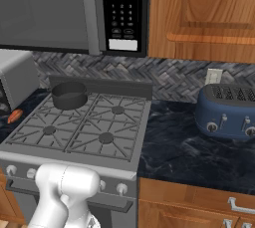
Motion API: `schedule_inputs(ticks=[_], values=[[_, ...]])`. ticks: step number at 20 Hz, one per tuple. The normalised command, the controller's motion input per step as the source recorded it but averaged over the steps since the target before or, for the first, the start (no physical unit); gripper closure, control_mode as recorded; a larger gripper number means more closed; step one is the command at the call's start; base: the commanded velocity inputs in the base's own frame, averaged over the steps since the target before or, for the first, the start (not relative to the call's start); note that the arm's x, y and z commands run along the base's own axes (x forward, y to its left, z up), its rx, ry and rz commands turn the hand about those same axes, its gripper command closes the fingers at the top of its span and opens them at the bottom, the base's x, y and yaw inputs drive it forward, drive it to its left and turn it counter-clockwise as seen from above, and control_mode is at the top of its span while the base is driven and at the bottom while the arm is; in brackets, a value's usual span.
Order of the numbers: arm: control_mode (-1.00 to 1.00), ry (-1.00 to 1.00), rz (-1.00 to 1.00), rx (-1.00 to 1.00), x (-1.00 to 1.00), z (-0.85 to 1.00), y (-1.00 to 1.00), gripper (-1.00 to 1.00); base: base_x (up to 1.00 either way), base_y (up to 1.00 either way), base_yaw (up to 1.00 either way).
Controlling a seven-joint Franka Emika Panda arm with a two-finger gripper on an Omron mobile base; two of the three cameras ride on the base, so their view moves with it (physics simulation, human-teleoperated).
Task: Turn on the burner for the pot on the stove. Wait thirty seconds for the pot to heat up. Then add the sweet potato to the pot.
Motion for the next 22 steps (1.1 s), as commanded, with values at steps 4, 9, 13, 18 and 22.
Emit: schedule_inputs(ticks=[4, 9, 13, 18, 22], values=[[-1.00, 0.00, 0.00, 0.16, 0.00, -0.10, 0.56, -1.00, 0.00, 0.00, 0.00], [-1.00, 0.00, 0.00, 0.10, 0.02, -0.11, 0.46, -1.00, 0.00, 0.00, 0.00], [-1.00, 0.00, 0.00, 0.00, 0.00, 0.00, 0.00, -1.00, 0.00, 0.00, 0.00], [-1.00, 0.00, 0.00, 0.00, 0.10, 0.00, 0.00, -1.00, 0.00, 0.00, 0.00], [-1.00, 0.00, 0.00, 0.00, 0.34, 0.00, 0.00, -1.00, 0.00, 0.00, 0.00]])
